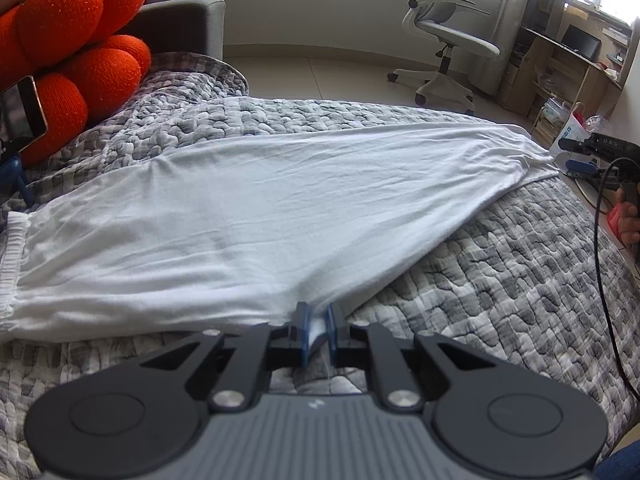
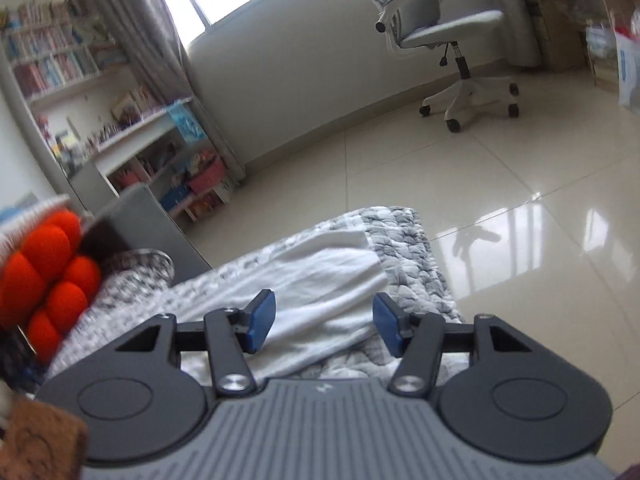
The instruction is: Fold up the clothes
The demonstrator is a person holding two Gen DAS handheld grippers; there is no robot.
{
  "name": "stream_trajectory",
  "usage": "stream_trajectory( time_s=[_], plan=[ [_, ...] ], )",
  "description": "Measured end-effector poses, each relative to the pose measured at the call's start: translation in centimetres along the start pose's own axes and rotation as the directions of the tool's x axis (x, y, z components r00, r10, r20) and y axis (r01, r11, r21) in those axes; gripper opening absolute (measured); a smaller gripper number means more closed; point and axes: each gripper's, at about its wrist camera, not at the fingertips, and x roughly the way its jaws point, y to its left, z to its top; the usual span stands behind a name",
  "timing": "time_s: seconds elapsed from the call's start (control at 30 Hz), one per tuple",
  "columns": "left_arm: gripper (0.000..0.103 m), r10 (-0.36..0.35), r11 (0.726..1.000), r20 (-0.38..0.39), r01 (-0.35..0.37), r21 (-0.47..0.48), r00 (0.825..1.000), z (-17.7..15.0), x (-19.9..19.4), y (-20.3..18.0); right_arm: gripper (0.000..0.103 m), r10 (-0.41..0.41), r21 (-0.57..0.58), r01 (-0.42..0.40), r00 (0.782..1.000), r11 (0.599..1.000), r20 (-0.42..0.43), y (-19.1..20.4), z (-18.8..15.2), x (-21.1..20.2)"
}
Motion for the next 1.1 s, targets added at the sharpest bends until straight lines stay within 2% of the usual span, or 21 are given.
stream_trajectory(
  time_s=[0.07, 0.23, 0.27, 0.33, 0.43, 0.53, 0.7, 0.83, 0.87, 0.93, 1.0, 1.07, 1.1],
  plan=[
    [0.010, 0.003, 1.000, -0.002, -0.003, 0.002, 1.000, 0.1, 0.0, -0.1, 0.037, -0.028, 0.001, 0.028, 1.000, 1.000, -0.004, 0.0, 0.7, 0.8],
    [0.010, 0.005, 1.000, -0.005, -0.005, 0.008, 1.000, 0.1, 0.1, -0.1, 0.030, -0.094, -0.046, 0.091, 0.993, 0.995, -0.075, 0.5, 1.1, 3.3],
    [0.010, 0.004, 1.000, -0.005, -0.004, 0.008, 1.000, 0.1, 0.1, -0.1, 0.017, -0.107, -0.076, 0.101, 0.991, 0.992, -0.078, 0.8, 1.2, 3.4],
    [0.010, 0.002, 1.000, -0.005, -0.002, 0.008, 1.000, 0.1, 0.1, 0.0, 0.000, -0.151, -0.125, 0.142, 0.986, 0.982, -0.073, 1.5, 1.3, 3.7],
    [0.010, 0.001, 1.000, -0.004, -0.001, 0.007, 1.000, 0.1, 0.1, 0.0, 0.000, -0.203, -0.150, 0.193, 0.978, 0.970, -0.054, 1.8, 1.7, 3.6],
    [0.010, -0.003, 1.000, -0.005, 0.003, 0.003, 1.000, 0.1, 0.1, 0.1, 0.000, -0.196, -0.141, 0.187, 0.979, 0.972, -0.053, 2.2, 2.6, 3.1],
    [0.010, -0.011, 1.000, -0.009, 0.011, 0.004, 1.000, 0.2, 0.2, 0.2, 0.000, -0.232, -0.104, 0.219, 0.965, 0.970, -0.126, 3.2, 4.4, 3.6],
    [0.010, -0.012, 1.000, -0.009, 0.012, 0.002, 1.000, 0.2, 0.2, 0.2, 0.001, -0.260, -0.150, 0.234, 0.946, 0.961, -0.195, 3.7, 4.4, 5.1],
    [0.010, -0.012, 1.000, -0.009, 0.012, 0.003, 1.000, 0.2, 0.2, 0.2, 0.004, -0.254, -0.153, 0.225, 0.944, 0.962, -0.211, 3.6, 4.2, 5.5],
    [0.010, -0.012, 1.000, -0.009, 0.012, 0.004, 1.000, 0.2, 0.2, 0.2, 0.014, -0.195, -0.110, 0.174, 0.955, 0.979, -0.222, 3.1, 4.0, 5.4],
    [0.010, -0.014, 1.000, -0.009, 0.014, 0.002, 1.000, 0.2, 0.2, 0.2, 0.015, -0.087, -0.028, 0.083, 0.978, 0.996, -0.189, 2.4, 3.9, 4.2],
    [0.010, -0.017, 1.000, -0.010, 0.017, 0.000, 1.000, 0.3, 0.2, 0.3, 0.015, 0.005, 0.024, -0.001, 0.987, 1.000, -0.162, 1.9, 3.7, 3.1],
    [0.010, -0.018, 1.000, -0.012, 0.018, -0.001, 1.000, 0.4, 0.2, 0.3, 0.015, -0.006, 0.015, 0.008, 0.988, 1.000, -0.153, 1.8, 3.5, 2.7]
  ],
)
